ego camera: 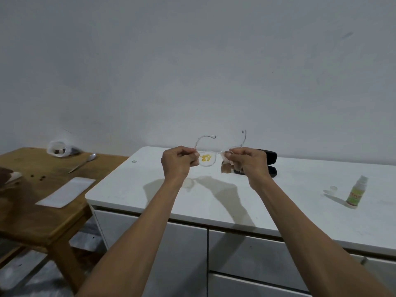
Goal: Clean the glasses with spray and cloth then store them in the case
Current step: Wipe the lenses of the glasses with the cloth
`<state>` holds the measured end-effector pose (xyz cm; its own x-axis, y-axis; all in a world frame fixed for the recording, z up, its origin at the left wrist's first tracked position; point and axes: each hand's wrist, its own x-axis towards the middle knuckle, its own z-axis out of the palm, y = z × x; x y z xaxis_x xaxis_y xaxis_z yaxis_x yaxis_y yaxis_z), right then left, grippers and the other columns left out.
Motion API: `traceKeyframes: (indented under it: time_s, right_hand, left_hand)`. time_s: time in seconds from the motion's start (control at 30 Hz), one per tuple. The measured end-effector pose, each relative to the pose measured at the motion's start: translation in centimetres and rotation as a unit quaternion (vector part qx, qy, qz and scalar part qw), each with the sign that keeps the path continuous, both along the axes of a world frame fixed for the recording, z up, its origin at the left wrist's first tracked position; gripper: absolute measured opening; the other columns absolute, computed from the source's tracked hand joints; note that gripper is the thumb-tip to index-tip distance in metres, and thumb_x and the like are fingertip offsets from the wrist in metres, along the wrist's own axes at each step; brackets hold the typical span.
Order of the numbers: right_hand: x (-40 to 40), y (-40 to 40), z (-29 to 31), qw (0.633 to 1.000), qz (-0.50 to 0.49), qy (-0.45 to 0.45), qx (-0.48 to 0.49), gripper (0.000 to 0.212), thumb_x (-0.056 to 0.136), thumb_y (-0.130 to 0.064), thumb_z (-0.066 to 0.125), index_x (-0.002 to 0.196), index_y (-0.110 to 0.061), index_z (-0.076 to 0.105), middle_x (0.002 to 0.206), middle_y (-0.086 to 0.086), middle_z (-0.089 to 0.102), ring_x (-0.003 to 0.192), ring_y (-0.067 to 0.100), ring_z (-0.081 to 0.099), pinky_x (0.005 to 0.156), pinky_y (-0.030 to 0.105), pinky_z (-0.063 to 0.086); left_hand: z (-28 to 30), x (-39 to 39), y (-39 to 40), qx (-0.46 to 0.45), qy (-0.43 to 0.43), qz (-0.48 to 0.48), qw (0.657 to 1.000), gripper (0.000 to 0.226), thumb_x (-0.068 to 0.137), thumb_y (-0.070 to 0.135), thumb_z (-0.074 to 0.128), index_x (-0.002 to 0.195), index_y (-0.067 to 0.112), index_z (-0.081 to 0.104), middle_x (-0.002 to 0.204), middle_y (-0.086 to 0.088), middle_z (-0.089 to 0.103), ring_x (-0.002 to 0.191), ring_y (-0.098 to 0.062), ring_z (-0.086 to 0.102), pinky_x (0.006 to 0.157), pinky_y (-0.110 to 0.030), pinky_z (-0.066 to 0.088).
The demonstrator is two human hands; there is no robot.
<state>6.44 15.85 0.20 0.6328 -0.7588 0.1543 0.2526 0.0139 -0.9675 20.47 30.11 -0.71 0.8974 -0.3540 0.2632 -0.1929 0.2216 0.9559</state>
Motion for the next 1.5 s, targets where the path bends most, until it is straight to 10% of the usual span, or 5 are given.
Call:
traceKeyframes:
  time_s: [0.17, 0.37, 0.6, 0.87, 1.5]
  right_hand:
    - [-1.1, -1.4, -1.4, 0.992, 0.077, 0.100, 0.001, 0.021, 0.071, 0.005, 0.082, 0.089, 0.011, 0.076, 0.087, 0.032, 0.068, 0.079, 0.035, 0.060, 0.093, 0.050, 0.059]
    - [0.1, -0.1, -1.0, 0.991, -0.104, 0.004, 0.080, 0.012, 0.074, 0.004, 0.080, 0.084, -0.003, 0.077, 0.072, 0.009, 0.072, 0.053, 0.017, 0.061, 0.054, 0.024, 0.049]
    - [3.2, 1.6, 0.3, 0.955, -0.165, -0.161, 0.188, 0.022, 0.079, 0.010, 0.078, 0.073, -0.009, 0.068, 0.084, 0.004, 0.075, 0.078, 0.018, 0.073, 0.069, 0.026, 0.062]
    - [1.0, 0.8, -0.5, 0.994, -0.039, -0.065, 0.077, 0.012, 0.081, 0.006, 0.078, 0.081, 0.000, 0.067, 0.052, 0.010, 0.055, 0.052, 0.027, 0.054, 0.054, 0.028, 0.049]
    - [0.6, 0.6, -2.6, 0.967, -0.181, -0.096, 0.152, 0.015, 0.081, 0.003, 0.080, 0.076, -0.007, 0.070, 0.071, 0.008, 0.066, 0.045, 0.012, 0.056, 0.054, 0.026, 0.048]
  left_hand:
    - [-0.6, 1.0, 1.1, 0.031, -0.018, -0.043, 0.998, 0.012, 0.074, -0.010, 0.080, 0.077, 0.000, 0.075, 0.077, -0.019, 0.073, 0.068, -0.028, 0.070, 0.069, -0.033, 0.062]
    - [0.5, 0.3, 0.7, 0.039, -0.067, -0.064, 0.995, 0.012, 0.074, -0.010, 0.079, 0.076, 0.000, 0.074, 0.077, -0.019, 0.073, 0.071, -0.026, 0.071, 0.073, -0.036, 0.062]
    - [2.0, -1.2, -0.8, -0.007, -0.086, -0.046, 0.995, 0.009, 0.075, -0.008, 0.080, 0.079, -0.001, 0.074, 0.082, -0.024, 0.074, 0.066, -0.024, 0.068, 0.069, -0.033, 0.062]
    - [1.4, -0.5, -0.4, 0.010, -0.084, -0.034, 0.996, 0.008, 0.076, -0.008, 0.078, 0.081, -0.004, 0.074, 0.076, -0.018, 0.073, 0.060, -0.023, 0.067, 0.063, -0.029, 0.061]
    - [-0.1, -1.8, -1.6, 0.019, -0.064, -0.015, 0.998, 0.007, 0.078, -0.009, 0.078, 0.083, -0.008, 0.072, 0.074, -0.018, 0.072, 0.056, -0.021, 0.065, 0.062, -0.029, 0.063]
